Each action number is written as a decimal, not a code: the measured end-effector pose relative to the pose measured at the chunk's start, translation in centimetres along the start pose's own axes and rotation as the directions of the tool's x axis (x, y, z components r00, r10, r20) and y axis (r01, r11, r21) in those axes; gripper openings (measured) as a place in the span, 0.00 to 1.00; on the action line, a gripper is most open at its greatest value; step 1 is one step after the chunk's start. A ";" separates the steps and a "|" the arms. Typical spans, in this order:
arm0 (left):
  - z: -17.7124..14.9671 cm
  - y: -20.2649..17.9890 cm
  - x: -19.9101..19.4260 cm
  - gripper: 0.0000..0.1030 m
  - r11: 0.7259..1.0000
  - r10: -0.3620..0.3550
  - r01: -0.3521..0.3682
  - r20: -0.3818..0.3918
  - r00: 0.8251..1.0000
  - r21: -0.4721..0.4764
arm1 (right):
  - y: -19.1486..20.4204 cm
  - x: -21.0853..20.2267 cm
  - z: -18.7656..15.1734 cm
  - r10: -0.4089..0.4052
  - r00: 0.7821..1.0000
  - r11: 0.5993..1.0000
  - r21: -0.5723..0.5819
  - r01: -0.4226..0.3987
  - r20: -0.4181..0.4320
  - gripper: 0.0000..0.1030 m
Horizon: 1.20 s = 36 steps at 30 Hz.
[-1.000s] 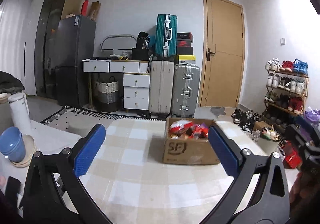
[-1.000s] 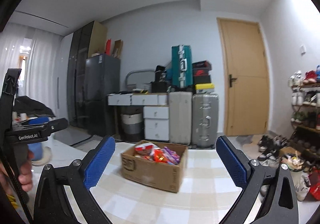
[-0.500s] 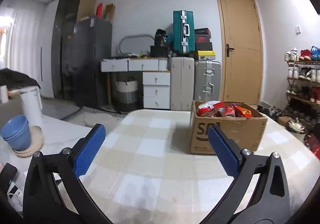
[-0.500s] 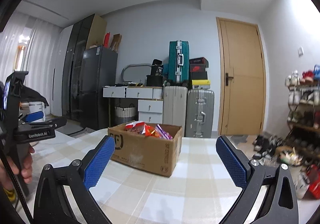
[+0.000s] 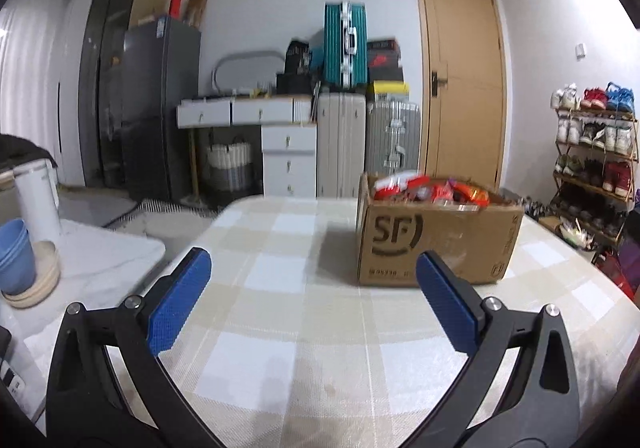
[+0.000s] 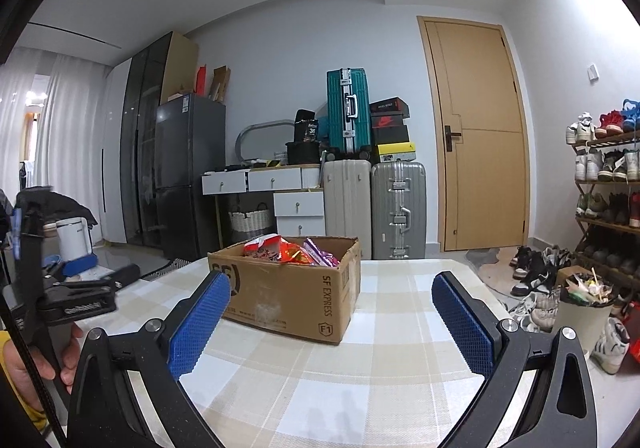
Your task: Organize snacks
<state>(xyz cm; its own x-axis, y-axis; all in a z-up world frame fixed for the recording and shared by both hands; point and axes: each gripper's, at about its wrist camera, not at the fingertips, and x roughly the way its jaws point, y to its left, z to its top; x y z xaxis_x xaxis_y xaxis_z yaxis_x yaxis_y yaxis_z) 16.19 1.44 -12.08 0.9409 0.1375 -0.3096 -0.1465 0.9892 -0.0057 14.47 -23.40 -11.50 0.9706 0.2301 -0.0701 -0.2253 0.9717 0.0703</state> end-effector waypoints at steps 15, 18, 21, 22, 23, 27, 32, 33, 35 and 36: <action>-0.8 -0.8 1.4 0.99 1.000 -0.030 0.030 0.014 0.999 0.010 | 0.2 -0.2 0.0 -0.077 0.997 0.997 -0.029 0.077 0.009 0.99; -0.8 -0.8 1.7 0.99 0.999 -0.031 0.031 0.010 0.999 0.011 | 0.4 -0.1 0.0 -0.086 0.996 0.995 -0.039 0.087 0.007 0.99; -0.9 -0.9 2.1 0.99 0.999 -0.034 0.034 0.015 0.999 0.013 | 0.3 -0.1 0.0 -0.083 0.996 0.996 -0.038 0.084 0.009 0.99; -0.6 -0.9 1.8 0.99 0.999 -0.034 0.034 0.014 0.999 0.012 | 0.3 0.0 0.0 -0.086 0.996 0.996 -0.038 0.087 0.008 0.99; -0.7 -0.9 1.9 0.99 0.999 -0.034 0.034 0.013 0.999 0.012 | 0.3 0.0 -0.1 -0.087 0.996 0.995 -0.037 0.087 0.006 0.99; -0.8 -0.9 2.0 0.99 0.999 -0.033 0.033 0.014 0.999 0.012 | 0.3 0.1 -0.1 -0.081 0.997 0.996 -0.032 0.081 -0.002 0.99; -0.5 -0.4 1.0 0.99 1.000 -0.021 0.021 0.016 1.000 0.008 | 0.3 0.0 -0.1 -0.083 0.997 0.996 -0.032 0.083 0.001 0.99; -0.5 -0.3 0.3 0.99 1.000 -0.021 0.021 0.018 1.000 0.007 | 0.3 0.0 -0.1 -0.084 0.996 0.996 -0.032 0.084 0.001 0.99; -0.7 -0.2 0.7 0.99 1.000 -0.015 0.015 0.019 1.000 0.009 | 0.3 0.0 -0.1 -0.087 0.996 0.996 -0.029 0.087 0.001 0.99; -0.5 -0.1 0.0 0.99 1.000 -0.012 0.012 0.017 1.000 0.009 | 0.2 0.0 -0.1 -0.086 0.996 0.996 -0.028 0.086 0.000 0.99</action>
<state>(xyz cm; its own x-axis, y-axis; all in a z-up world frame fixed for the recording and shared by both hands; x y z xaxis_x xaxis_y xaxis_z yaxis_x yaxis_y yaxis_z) 16.04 1.34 -12.50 0.9477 0.1267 -0.2929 -0.1327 0.9912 -0.0007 14.44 -23.14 -11.55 0.9865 0.1454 -0.0758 -0.1430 0.9891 0.0364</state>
